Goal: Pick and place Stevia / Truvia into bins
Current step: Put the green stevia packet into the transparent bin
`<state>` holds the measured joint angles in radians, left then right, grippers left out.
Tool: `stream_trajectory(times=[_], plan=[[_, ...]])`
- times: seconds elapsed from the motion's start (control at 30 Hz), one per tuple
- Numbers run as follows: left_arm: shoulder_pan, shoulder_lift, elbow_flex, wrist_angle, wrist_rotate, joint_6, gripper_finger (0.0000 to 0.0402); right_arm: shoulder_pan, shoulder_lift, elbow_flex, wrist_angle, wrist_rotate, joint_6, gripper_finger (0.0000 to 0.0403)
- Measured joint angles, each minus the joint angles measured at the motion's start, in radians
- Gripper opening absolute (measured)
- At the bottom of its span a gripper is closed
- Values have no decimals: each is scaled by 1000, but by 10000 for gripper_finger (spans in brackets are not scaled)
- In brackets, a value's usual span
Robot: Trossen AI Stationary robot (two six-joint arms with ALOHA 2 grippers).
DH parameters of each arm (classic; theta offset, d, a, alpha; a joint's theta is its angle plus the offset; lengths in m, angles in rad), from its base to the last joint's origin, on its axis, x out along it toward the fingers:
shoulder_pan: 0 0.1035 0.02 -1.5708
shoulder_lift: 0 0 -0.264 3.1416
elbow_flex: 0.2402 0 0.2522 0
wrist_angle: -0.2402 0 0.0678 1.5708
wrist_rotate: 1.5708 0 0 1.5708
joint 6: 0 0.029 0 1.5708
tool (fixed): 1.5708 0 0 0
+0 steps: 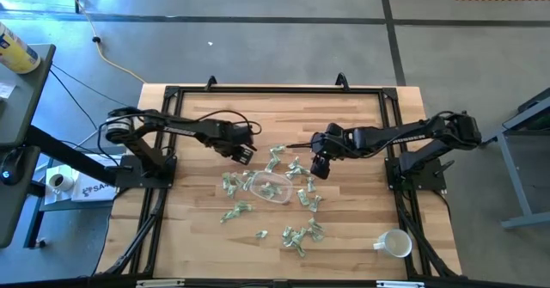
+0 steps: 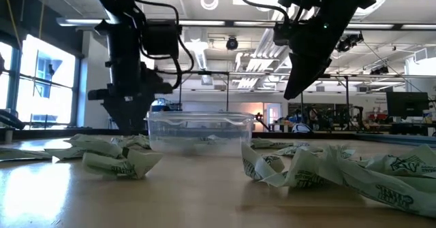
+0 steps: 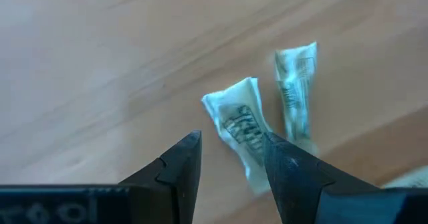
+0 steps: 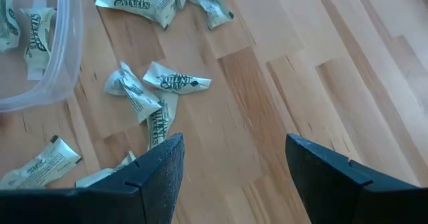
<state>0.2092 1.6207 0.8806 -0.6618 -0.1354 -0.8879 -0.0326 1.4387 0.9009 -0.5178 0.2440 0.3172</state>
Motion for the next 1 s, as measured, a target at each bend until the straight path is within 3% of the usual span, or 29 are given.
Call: stream_trajectory(times=[0.27, 0.57, 0.67, 0.8, 1.0], plan=[[0, 78, 8, 15, -4, 71, 178, 0, 0, 0, -18, -10, 26, 250], [0, 48, 5, -90, -72, 204, 21, 1, -1, 0, -26, -3, 24, 250], [-2, 23, 17, -163, -46, 208, 32, 19, -22, 0, -2, 31, 18, 250], [-58, -67, 72, -114, 22, 279, 37, 49, -73, 0, -4, 90, 19, 250], [-173, -125, 116, 204, 169, 467, 23, 83, -133, 1, -77, 141, 23, 250]])
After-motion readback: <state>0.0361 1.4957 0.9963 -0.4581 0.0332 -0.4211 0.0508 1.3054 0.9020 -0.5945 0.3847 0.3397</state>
